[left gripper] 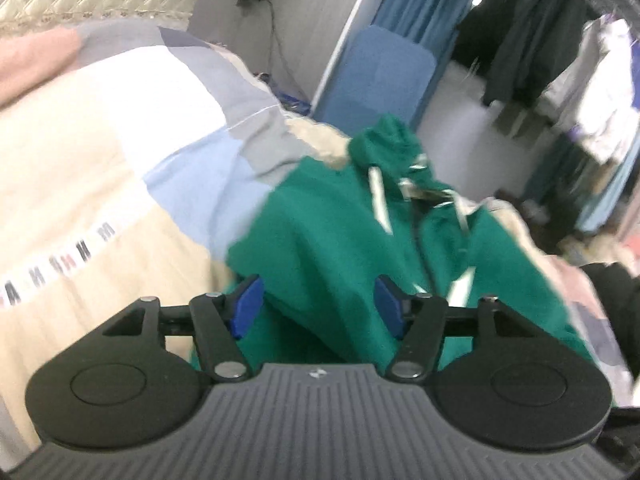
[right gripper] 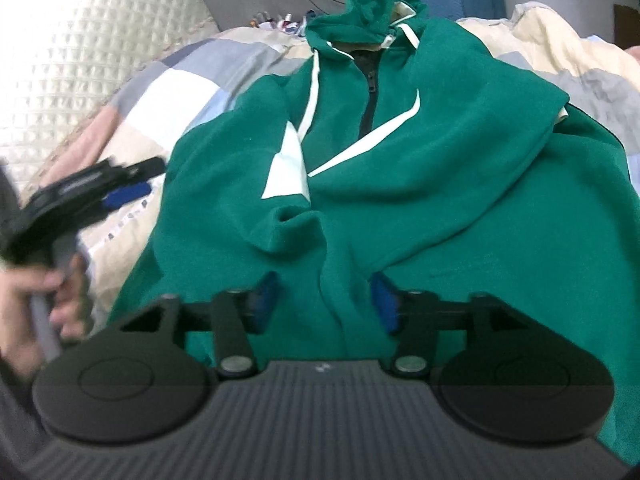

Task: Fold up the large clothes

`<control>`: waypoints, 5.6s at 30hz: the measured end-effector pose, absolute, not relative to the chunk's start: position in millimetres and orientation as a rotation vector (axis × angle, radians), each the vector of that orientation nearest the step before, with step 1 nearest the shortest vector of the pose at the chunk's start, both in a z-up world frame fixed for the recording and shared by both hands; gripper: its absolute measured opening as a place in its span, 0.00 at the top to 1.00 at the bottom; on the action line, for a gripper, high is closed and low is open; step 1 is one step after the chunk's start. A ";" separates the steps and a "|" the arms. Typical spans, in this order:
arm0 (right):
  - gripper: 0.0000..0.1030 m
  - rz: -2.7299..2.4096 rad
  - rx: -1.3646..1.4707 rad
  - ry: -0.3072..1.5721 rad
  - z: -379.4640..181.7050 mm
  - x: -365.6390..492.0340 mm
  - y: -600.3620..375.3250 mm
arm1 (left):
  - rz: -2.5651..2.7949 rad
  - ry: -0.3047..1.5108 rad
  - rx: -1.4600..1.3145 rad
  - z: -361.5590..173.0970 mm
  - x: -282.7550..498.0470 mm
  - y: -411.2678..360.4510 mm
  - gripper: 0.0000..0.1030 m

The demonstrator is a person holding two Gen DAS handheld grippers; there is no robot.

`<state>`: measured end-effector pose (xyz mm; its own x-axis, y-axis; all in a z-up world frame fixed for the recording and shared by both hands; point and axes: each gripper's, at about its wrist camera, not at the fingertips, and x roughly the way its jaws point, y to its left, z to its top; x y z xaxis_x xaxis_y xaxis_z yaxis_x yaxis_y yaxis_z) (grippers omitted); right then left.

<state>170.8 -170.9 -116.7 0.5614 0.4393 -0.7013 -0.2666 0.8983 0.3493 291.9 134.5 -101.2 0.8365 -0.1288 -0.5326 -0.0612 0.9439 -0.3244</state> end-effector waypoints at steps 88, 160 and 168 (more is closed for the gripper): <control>0.84 0.268 0.429 0.742 -154.5 687.6 -188.7 | -0.114 0.754 -0.373 -131.3 803.7 29.0 0.90; 0.51 0.448 0.342 0.485 -52.9 194.9 -183.8 | -0.491 0.399 -0.472 -96.0 233.4 84.9 0.35; 0.55 0.457 0.239 0.686 -84.5 205.3 -163.0 | -0.480 0.515 -0.440 -120.5 250.1 74.6 0.35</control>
<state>205.3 -163.0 -84.5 0.6808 0.4802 -0.5531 -0.3260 0.8749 0.3582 250.1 74.6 -120.5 0.7660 -0.5339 -0.3579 0.3199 0.7996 -0.5082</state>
